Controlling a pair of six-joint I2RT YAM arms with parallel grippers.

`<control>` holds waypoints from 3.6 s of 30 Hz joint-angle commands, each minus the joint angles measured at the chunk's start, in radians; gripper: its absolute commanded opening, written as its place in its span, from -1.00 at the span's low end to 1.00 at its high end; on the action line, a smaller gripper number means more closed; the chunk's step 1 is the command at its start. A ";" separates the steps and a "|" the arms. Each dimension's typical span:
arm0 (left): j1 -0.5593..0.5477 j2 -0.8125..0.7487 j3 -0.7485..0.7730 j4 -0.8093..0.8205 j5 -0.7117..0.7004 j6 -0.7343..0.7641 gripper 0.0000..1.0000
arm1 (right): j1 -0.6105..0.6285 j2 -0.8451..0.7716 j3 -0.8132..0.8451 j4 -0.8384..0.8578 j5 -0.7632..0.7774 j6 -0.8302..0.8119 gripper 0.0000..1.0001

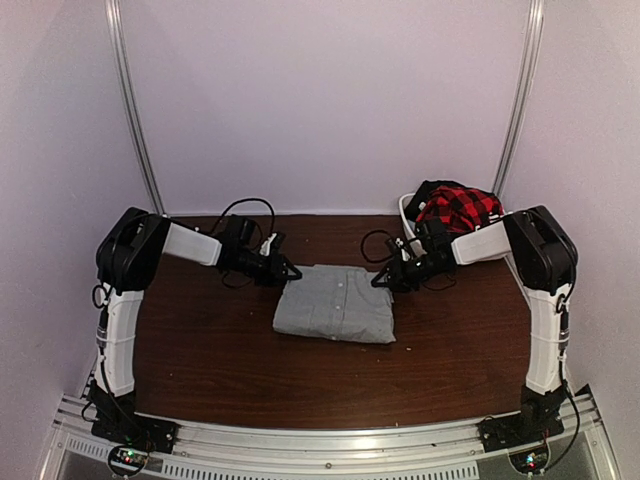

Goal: Fold and stack the long sleeve shirts
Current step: Fold the 2/3-rectangle-folded shirt at the center of the board, then adjust the square-folded shirt at the center of the board, then pick up the square-folded shirt from the center of the board.

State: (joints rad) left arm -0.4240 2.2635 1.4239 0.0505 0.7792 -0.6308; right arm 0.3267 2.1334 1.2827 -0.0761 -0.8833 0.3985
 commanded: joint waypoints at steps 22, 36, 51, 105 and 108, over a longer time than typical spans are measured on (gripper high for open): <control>-0.016 -0.367 -0.254 0.050 -0.315 0.134 -0.05 | 0.045 -0.416 -0.172 -0.122 0.406 -0.116 -0.06; -0.223 -0.433 -0.546 0.334 -0.224 0.034 -0.04 | 0.271 -0.396 -0.316 0.031 0.318 -0.006 -0.09; -0.254 -0.449 -0.613 0.312 -0.386 0.150 -0.03 | 0.270 -0.439 -0.326 -0.067 0.425 -0.118 0.02; -0.379 -0.886 -0.885 0.218 -0.589 -0.175 0.95 | 0.143 -0.380 -0.272 -0.105 0.425 -0.103 0.82; -0.378 -0.873 -0.908 0.304 -0.549 -0.214 0.95 | 0.140 -0.293 -0.188 -0.148 0.422 -0.148 0.82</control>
State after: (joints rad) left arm -0.8005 1.3830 0.5449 0.2298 0.1734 -0.7650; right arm 0.4713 1.7512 1.0130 -0.1295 -0.4992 0.3180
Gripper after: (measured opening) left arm 0.975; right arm 0.910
